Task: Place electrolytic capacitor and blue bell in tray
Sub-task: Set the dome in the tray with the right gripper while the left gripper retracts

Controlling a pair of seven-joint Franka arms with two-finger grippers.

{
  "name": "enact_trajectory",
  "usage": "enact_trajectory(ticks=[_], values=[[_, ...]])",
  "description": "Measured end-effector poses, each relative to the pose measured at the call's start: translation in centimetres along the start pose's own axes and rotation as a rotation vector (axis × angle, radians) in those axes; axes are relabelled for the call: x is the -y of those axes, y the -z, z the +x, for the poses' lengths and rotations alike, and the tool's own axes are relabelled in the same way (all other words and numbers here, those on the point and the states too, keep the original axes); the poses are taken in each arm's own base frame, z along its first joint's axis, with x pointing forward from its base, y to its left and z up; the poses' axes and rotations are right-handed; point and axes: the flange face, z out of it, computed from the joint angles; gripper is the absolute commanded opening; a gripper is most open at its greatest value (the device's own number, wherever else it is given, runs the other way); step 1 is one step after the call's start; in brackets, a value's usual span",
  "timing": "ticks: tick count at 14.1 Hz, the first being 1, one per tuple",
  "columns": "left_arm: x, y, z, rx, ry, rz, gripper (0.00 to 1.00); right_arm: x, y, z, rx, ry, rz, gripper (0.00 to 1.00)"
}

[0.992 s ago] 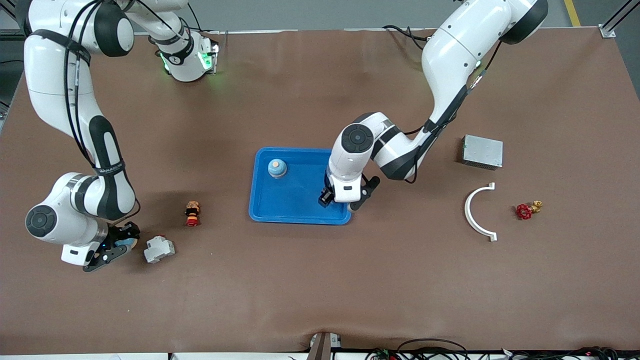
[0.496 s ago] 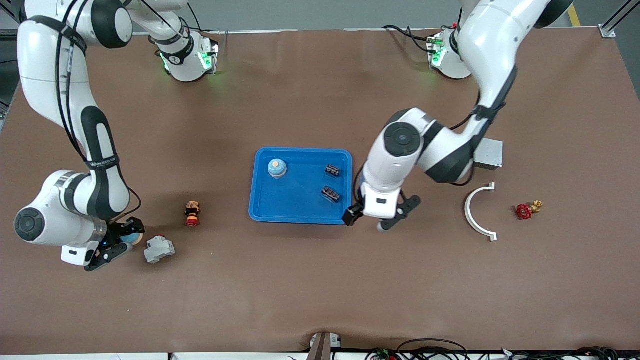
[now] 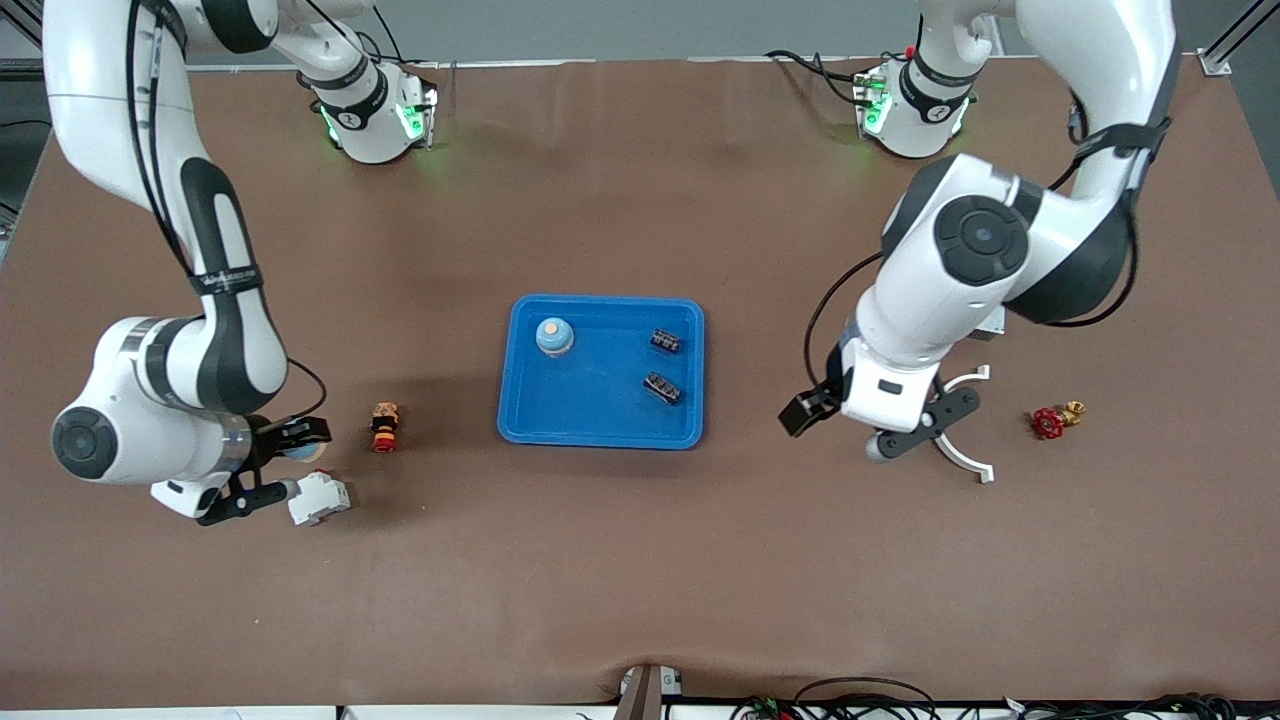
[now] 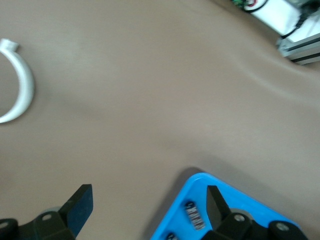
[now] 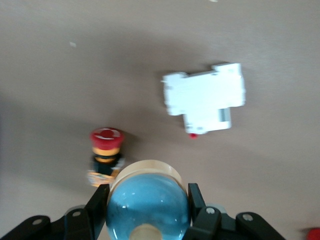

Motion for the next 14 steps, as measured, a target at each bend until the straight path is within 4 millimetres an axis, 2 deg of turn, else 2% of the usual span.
enact_trajectory(ticks=[3, 7, 10, 12, 14], values=[[2.5, 3.0, 0.7, 0.004, -0.019, 0.054, 1.00, 5.4, 0.5, 0.4, 0.006, -0.092, -0.009, 0.09], [7.4, 7.0, 3.1, 0.012, -0.049, 0.115, 1.00, 12.7, 0.5, 0.6, 0.010, -0.203, -0.026, 0.09], [10.7, 10.9, 3.5, 0.014, -0.066, 0.154, 1.00, 17.8, 0.0, 0.8, 0.004, -0.262, -0.009, 0.10], [12.3, 12.5, 3.5, 0.018, -0.068, 0.175, 1.00, 20.6, -0.3, 1.0, -0.020, -0.282, 0.015, 0.10], [14.1, 13.2, 4.7, 0.022, -0.104, 0.179, 1.00, 22.6, -0.6, 1.1, -0.044, -0.298, 0.023, 0.10]])
